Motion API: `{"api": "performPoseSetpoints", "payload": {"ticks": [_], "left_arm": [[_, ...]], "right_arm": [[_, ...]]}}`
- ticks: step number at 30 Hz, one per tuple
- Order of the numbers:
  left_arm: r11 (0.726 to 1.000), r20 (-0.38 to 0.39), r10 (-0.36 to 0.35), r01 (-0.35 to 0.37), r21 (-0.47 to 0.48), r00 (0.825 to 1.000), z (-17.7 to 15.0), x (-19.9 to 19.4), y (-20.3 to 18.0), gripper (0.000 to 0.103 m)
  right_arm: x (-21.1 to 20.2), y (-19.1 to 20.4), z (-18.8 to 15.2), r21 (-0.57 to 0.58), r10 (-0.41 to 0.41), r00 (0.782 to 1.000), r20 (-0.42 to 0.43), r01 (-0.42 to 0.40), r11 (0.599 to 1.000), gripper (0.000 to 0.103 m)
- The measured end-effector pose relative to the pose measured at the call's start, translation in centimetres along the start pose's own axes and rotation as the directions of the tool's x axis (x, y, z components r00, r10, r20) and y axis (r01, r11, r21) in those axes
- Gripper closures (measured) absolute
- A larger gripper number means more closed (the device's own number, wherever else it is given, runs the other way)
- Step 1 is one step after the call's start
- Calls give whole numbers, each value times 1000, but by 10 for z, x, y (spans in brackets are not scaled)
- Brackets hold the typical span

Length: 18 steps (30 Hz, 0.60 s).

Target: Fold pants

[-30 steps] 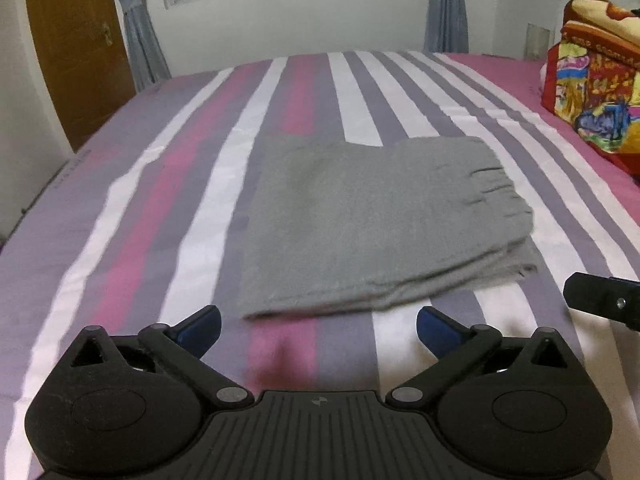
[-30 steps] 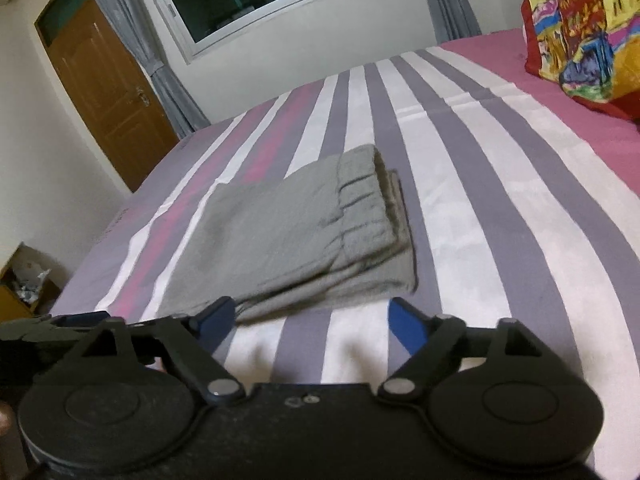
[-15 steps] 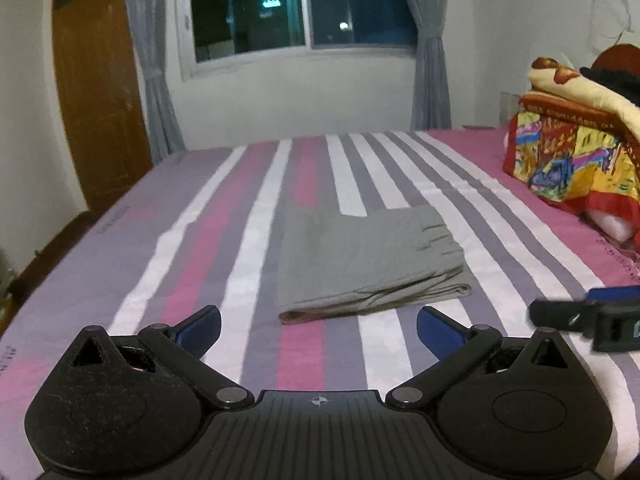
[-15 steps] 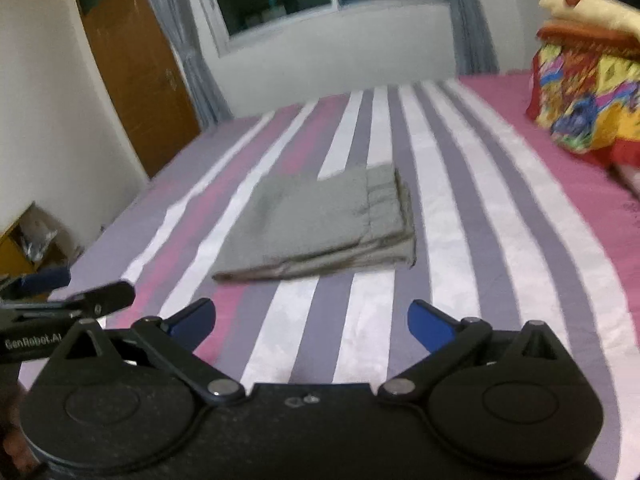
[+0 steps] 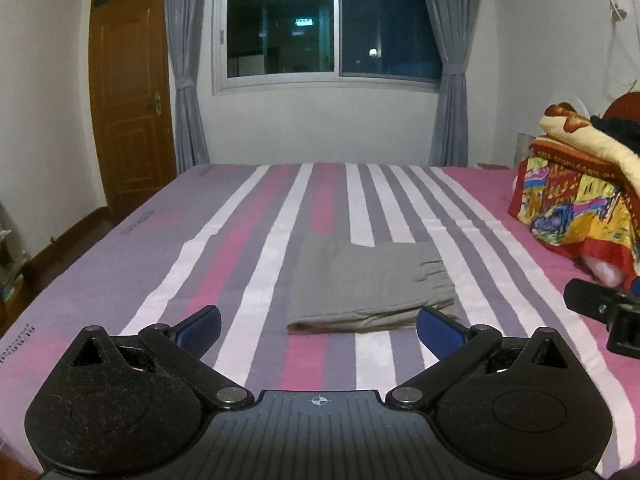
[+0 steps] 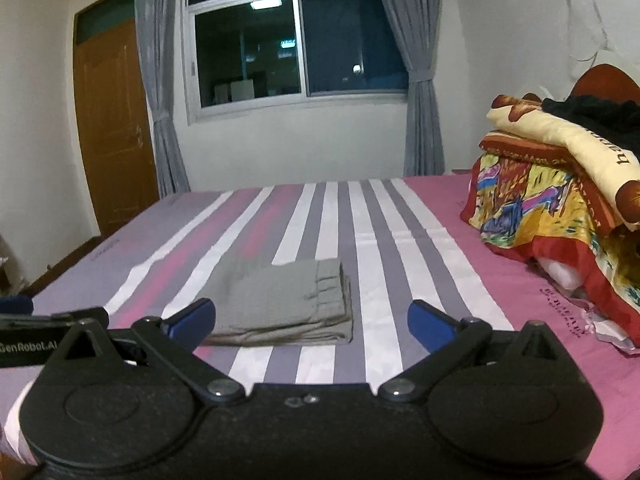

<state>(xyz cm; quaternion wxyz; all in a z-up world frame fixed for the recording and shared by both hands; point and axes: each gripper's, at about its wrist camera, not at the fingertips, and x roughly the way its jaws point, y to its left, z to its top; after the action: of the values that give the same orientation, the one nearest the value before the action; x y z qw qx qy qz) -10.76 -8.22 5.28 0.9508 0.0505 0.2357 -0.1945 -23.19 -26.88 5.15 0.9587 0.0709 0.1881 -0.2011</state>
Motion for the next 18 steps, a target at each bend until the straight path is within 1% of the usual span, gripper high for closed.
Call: {"api": "performPoseSetpoints", "payload": {"ticks": [3,6,12,18], "left_arm": [[1000,1,-2,2,-8,1000,1,-2,-1,0],[1000,-2,-4,4,-10,1000,0,-3,0,0],[1000,-25,-12,11,-16,1000,1,4,-3,0],[1000,-30,-7,7,-2,1000,3,12,-8,0]], "right_arm": [[-3,-4,2,16,10,1000,5,-10,1000,0],[-1,-5,2,12,1,1000,10,-1,1000,0],[5,-6,1,25,-5,1000,-7,5,1000,0],[10,-6,0,29,-3,1000,-14,4,1000,0]]}}
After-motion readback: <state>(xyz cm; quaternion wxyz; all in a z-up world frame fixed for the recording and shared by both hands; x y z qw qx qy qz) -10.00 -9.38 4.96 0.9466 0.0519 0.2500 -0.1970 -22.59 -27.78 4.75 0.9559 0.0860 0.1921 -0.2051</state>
